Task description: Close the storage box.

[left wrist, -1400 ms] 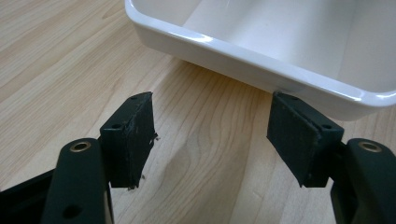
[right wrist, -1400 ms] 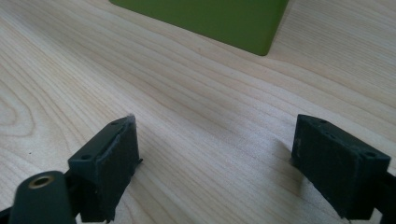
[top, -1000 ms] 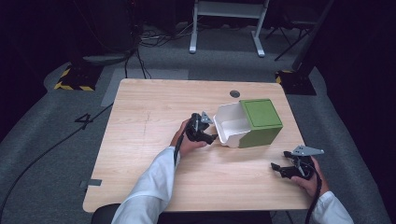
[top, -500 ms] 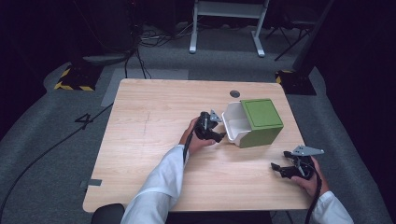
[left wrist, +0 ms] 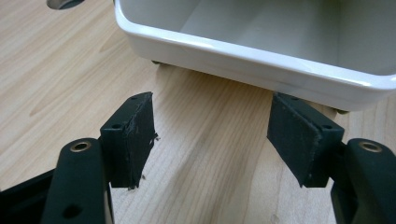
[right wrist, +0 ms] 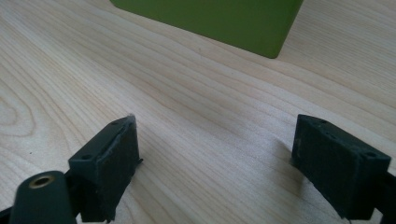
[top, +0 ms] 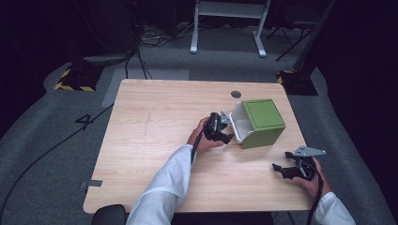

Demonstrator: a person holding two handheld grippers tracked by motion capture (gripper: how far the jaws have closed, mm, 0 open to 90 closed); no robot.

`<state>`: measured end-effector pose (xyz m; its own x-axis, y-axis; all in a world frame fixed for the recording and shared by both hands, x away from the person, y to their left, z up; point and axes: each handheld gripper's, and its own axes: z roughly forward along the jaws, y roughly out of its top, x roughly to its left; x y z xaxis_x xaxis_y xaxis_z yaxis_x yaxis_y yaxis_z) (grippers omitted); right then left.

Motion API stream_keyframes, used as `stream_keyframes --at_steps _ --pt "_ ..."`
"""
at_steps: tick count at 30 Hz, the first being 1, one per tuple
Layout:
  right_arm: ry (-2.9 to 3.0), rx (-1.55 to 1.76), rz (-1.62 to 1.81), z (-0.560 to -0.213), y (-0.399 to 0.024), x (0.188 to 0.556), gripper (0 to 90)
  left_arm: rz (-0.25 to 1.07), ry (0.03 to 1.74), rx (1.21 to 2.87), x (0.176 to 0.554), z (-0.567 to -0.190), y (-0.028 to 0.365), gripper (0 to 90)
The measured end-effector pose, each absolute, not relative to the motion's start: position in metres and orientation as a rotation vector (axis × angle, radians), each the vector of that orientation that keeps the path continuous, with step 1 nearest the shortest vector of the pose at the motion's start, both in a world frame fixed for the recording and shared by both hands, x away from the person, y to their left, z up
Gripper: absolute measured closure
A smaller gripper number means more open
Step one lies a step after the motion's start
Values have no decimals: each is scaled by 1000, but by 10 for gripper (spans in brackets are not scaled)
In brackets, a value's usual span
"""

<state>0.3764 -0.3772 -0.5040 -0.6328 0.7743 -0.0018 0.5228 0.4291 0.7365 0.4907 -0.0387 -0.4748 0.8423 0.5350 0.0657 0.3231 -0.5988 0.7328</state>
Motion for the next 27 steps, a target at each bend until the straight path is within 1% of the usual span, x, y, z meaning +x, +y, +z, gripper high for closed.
stream_keyframes --at_steps 6,13,20,27 --pt "2347 1111 1030 -504 -377 376 148 363 608 2256 490 -475 -51 322" --pt "2347 1111 1030 -504 -377 376 148 355 602 2259 490 -473 -53 304" --pt "2347 1111 1030 -504 -377 376 148 399 612 2271 487 -462 -33 282" --pt "2347 1111 1029 -504 -377 376 148 394 604 2285 483 -453 -15 234"
